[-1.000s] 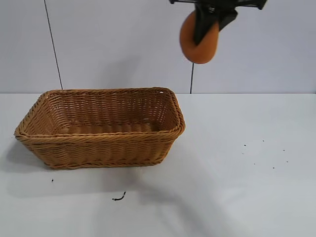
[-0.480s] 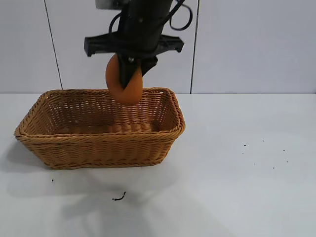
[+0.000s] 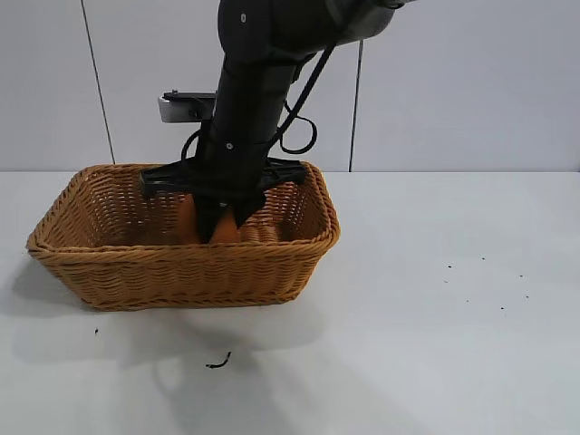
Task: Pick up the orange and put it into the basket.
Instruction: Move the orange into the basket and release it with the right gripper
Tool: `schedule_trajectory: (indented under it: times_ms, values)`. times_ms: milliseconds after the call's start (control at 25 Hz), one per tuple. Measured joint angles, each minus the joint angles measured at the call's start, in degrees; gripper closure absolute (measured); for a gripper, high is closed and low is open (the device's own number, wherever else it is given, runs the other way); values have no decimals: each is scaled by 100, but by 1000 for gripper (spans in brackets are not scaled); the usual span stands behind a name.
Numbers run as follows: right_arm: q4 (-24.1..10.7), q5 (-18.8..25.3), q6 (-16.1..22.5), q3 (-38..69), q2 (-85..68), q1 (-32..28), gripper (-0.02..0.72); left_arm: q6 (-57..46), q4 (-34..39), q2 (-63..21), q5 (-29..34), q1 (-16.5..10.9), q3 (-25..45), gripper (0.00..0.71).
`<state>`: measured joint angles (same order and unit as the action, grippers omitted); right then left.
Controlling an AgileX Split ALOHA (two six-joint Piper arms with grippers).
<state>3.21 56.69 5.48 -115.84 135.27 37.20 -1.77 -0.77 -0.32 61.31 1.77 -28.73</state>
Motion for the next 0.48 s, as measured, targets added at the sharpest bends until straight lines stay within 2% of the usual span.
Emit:
schedule_trajectory:
  times_ms: [240,480]
  values:
    - [-132,1133,0,-1177,-9,-79,31,0,0,0,0,0,0,44]
    - [-404,1235,95,-1590,-9,-515,31,0,0,0,0,0,0,44]
